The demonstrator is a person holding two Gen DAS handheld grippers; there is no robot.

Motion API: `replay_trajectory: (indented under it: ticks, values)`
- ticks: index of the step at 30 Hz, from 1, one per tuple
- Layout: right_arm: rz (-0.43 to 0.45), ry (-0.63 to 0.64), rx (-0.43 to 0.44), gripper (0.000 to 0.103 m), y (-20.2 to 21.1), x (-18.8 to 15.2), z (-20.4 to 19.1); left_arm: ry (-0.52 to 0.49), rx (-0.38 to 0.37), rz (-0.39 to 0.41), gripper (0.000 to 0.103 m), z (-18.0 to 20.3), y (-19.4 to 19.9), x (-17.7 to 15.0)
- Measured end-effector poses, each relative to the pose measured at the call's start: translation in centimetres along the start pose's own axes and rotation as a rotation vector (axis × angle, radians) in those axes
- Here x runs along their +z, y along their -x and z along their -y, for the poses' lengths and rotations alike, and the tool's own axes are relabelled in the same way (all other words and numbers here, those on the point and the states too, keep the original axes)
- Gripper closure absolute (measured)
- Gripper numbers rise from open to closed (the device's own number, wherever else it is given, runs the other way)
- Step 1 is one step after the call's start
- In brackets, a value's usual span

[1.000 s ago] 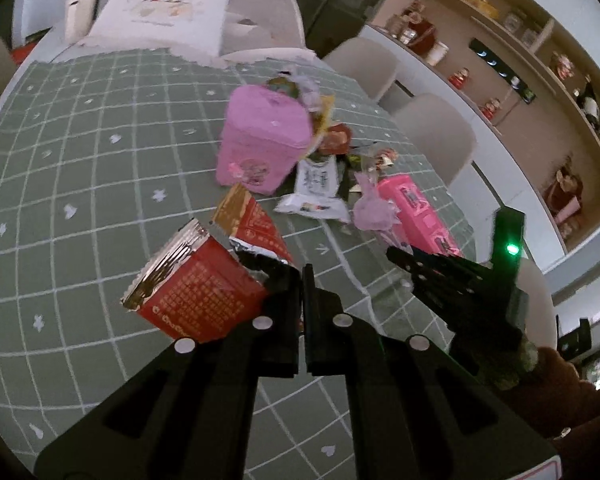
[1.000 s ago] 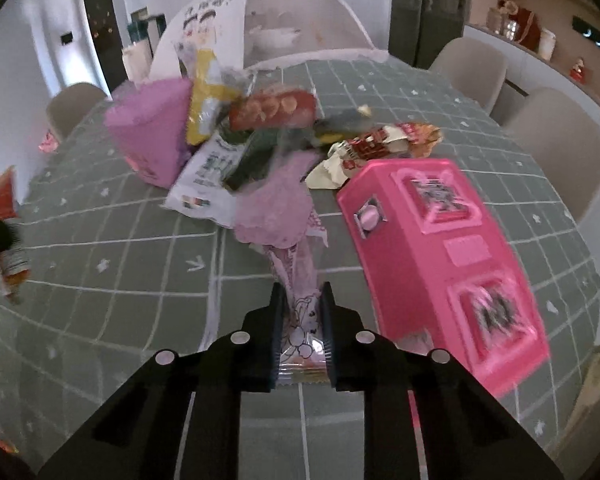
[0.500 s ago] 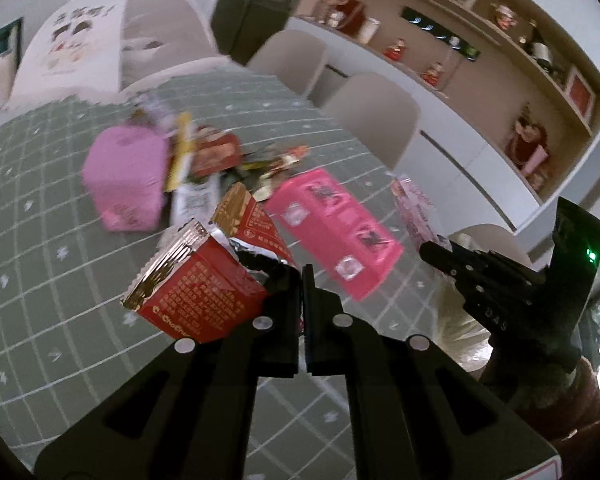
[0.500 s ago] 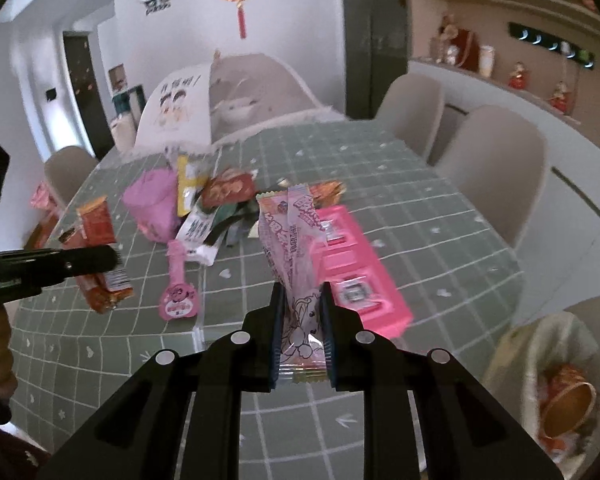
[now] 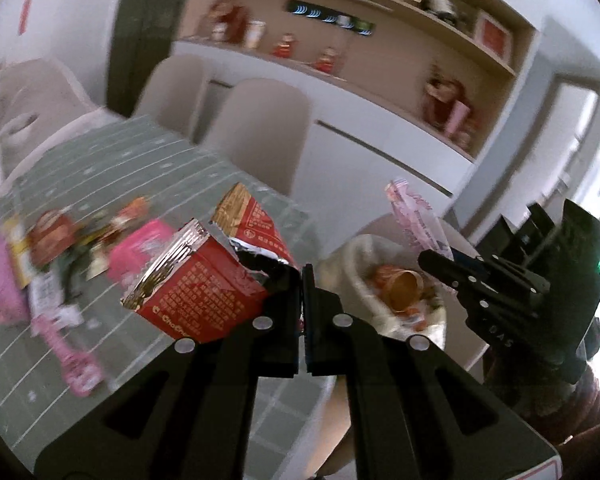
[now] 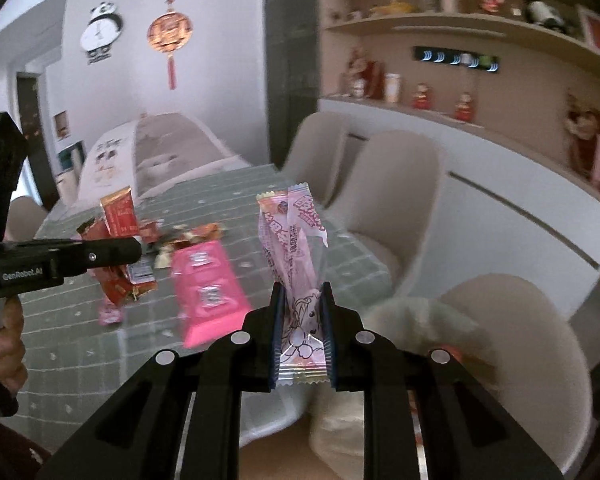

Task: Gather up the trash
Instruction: 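Carry the red box and pink wrapper over the trash bin with both tools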

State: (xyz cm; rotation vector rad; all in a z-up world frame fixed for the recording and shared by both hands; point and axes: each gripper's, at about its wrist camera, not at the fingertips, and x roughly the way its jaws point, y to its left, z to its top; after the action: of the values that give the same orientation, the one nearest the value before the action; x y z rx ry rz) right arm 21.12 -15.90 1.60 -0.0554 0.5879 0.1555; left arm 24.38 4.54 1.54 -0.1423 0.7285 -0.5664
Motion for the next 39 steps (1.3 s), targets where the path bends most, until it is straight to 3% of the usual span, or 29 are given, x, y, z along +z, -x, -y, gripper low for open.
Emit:
replay_trajectory:
  ticks: [13,18,22,23,24,27,31,39]
  values:
    - [0.021,-0.166,-0.235,0.085,6.2,-5.2,12.4,-0.135,-0.249,-0.134,0.101,12.4,-9.9,0.9]
    - [0.013,-0.232,-0.280,0.085,7.4,-7.2,16.0,-0.153,-0.324,-0.221,0.101,16.3,-15.0,0.9]
    - [-0.001,-0.261,-0.292,0.085,7.7,-8.4,17.6,-0.168,-0.327,-0.282,0.098,17.7,-19.0,0.3]
    - [-0.005,-0.264,-0.292,0.085,7.7,-8.6,17.9,-0.164,-0.328,-0.312,0.091,17.8,-20.3,-0.2]
    - [-0.009,-0.268,-0.291,0.085,7.6,-8.8,18.2,-0.158,-0.326,-0.327,0.077,17.8,-20.9,-0.4]
    - [-0.023,-0.277,-0.281,0.085,7.3,-9.4,19.1,-0.129,-0.289,-0.374,0.069,17.3,-22.6,-1.6]
    - [-0.041,-0.273,-0.252,0.085,6.2,-9.6,19.4,-0.076,-0.258,-0.441,0.066,15.7,-23.5,-2.8]
    - [-0.064,-0.238,-0.161,0.085,3.2,-8.5,18.7,-0.038,-0.193,-0.438,0.065,12.9,-22.1,-3.2]
